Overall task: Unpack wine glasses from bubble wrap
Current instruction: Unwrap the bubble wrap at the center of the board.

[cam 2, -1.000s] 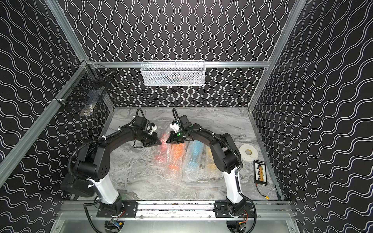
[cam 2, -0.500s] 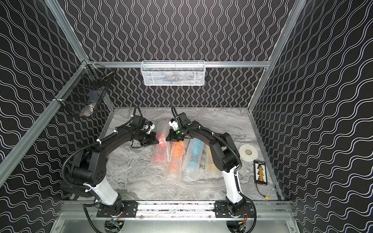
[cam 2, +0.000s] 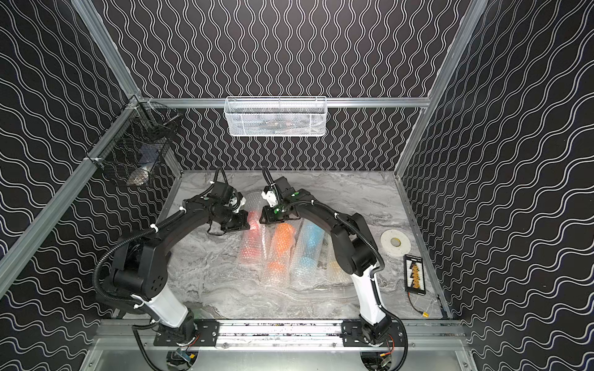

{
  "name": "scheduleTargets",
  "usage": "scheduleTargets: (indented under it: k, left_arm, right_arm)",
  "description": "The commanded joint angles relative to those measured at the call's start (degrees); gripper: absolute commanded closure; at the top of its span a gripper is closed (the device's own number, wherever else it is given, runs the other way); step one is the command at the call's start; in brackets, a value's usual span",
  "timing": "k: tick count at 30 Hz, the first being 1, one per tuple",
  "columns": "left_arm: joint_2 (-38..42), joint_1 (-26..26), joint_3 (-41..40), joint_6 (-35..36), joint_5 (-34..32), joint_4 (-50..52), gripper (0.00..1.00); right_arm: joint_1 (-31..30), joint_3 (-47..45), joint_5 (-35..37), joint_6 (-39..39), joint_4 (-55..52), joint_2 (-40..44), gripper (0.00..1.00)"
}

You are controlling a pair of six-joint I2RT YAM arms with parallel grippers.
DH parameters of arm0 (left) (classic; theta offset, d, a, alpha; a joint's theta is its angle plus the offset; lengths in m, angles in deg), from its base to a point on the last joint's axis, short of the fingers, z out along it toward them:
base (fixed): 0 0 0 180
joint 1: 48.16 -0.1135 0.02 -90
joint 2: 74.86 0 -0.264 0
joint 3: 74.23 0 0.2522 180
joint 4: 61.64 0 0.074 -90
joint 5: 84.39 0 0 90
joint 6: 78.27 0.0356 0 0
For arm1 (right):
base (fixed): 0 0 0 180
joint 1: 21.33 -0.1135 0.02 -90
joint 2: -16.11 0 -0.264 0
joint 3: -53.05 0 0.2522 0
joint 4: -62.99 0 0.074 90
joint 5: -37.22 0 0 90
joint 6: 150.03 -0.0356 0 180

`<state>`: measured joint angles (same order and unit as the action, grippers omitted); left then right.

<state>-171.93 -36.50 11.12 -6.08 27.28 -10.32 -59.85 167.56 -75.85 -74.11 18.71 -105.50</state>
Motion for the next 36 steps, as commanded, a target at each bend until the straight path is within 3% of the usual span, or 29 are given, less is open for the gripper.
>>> scheduleTargets:
  k: [1,17,36]
  left_arm:
    - [0.0,0.08,-0.28,1.5,0.67,0.13,1.0]
    - [-1.27,0.12,0.3,0.4,3.55,-0.42,1.0]
    - [-1.03,0.2,0.39,0.5,3.73,-0.4,1.0]
  right_arm:
    - [-0.15,0.42,1.74,2.03,-0.28,1.17,0.61]
    - [-3.7,3.04,7.44,2.71,-1.36,-2.17,0.56]
    - [-5.87,4.36,15.74,4.48,-4.8,-4.44,0.63]
